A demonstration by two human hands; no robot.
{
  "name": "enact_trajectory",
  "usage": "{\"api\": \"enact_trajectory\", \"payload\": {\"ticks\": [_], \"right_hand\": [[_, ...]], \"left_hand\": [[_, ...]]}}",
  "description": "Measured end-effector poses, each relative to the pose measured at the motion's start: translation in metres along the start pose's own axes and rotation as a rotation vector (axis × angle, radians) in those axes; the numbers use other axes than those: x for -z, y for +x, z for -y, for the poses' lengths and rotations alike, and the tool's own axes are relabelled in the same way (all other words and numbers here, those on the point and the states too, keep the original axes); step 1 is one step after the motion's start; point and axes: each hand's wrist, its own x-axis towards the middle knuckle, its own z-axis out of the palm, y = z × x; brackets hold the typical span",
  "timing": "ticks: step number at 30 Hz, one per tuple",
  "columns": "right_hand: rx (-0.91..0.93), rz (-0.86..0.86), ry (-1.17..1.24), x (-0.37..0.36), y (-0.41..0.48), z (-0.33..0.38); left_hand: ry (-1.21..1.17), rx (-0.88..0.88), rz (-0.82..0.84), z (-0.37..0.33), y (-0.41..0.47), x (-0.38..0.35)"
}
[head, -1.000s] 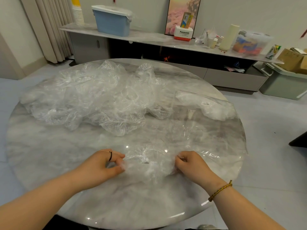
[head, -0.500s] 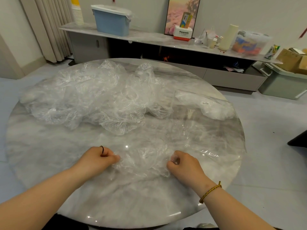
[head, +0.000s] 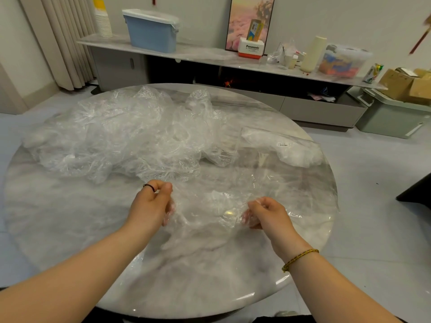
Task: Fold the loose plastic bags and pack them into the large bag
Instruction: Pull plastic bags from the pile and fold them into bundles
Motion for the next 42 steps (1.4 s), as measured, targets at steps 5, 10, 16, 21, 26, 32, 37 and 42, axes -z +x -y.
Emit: {"api": "enact_trajectory", "payload": {"ticks": [5, 10, 16, 21, 26, 32, 37, 42], "right_hand": [[-0.098, 0.063, 0.064, 0.009, -0.002, 0.005], [-0.035, 0.102, 0.212, 0.009, -0.002, 0.010], [0.332, 0.005, 0.190, 0.014, -0.007, 0.019], [0.489, 0.088, -0.120, 0.020, -0.015, 0.004], [0.488, 0.316, -0.683, 0.025, -0.010, -0.026], [0.439, 0.445, -0.868, 0.023, -0.006, -0.030], [0.238, 0.270, -0.763, 0.020, -0.008, -0.022], [0.129, 0.086, -0.743, 0.006, -0.003, -0.024]], "left_hand": [[0.095, 0.058, -0.019, 0.001, 0.008, 0.004], [0.119, 0.059, 0.027, -0.002, 0.014, 0.013], [-0.053, -0.125, 0.002, -0.020, 0.010, 0.019], [0.052, -0.260, 0.087, -0.015, 0.008, 0.026], [0.437, -0.229, 0.425, 0.015, 0.010, 0.034], [0.658, -0.158, 0.547, 0.027, 0.013, 0.033], [0.705, -0.086, 0.538, 0.032, 0.013, 0.024], [0.710, 0.025, 0.443, 0.039, 0.013, 0.018]]}}
